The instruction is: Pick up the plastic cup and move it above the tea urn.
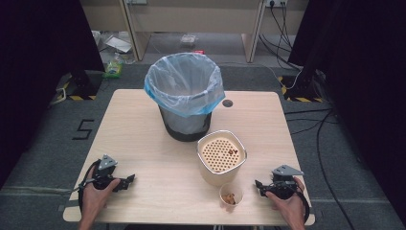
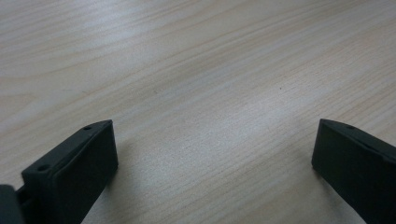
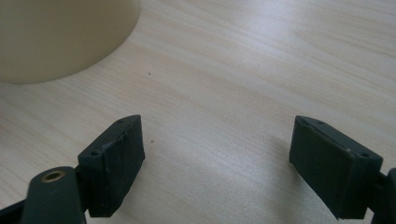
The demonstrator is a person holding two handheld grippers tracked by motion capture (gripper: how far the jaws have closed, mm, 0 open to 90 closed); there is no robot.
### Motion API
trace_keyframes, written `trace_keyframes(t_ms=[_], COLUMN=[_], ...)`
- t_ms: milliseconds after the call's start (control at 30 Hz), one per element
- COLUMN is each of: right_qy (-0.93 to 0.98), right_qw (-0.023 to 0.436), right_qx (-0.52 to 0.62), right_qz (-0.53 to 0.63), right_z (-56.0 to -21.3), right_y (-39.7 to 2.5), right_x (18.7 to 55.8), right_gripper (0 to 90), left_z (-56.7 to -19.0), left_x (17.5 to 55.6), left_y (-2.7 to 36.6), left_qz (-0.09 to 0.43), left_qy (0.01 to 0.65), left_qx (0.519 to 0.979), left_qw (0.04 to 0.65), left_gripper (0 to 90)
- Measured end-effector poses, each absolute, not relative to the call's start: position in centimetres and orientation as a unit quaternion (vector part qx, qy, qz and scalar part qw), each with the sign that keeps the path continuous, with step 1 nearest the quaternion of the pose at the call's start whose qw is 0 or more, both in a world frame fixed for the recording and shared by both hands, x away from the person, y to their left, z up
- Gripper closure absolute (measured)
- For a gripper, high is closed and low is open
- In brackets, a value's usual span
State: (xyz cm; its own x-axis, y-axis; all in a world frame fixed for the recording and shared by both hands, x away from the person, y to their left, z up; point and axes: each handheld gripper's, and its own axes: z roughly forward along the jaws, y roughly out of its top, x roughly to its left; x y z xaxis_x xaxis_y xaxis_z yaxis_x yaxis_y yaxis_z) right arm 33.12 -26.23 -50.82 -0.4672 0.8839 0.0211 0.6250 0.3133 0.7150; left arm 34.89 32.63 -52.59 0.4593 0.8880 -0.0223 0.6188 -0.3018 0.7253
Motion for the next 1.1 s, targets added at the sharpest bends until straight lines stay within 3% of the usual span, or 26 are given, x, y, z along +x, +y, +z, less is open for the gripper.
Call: trace_keyframes(t_ms=[300, 700, 1100], right_qy=[0.781, 0.791, 0.784], right_qw=[0.199, 0.177, 0.190], right_qx=[0.483, 0.466, 0.455], right_qz=[0.342, 0.356, 0.376], right_z=[-48.9, -46.7, -43.8], right_y=[-25.5, -22.9, -22.3], right_x=[31.6, 29.5, 28.1], right_gripper=[25.8, 33.2, 40.9], left_z=[-52.6, -52.6, -52.6], left_x=[34.9, 34.9, 34.9], left_y=[32.6, 32.6, 32.6], left_qz=[0.197, 0.197, 0.196], left_qy=[0.481, 0.482, 0.481], left_qx=[0.782, 0.782, 0.783], left_qw=[0.343, 0.343, 0.343], left_gripper=[0.0, 0.0, 0.0])
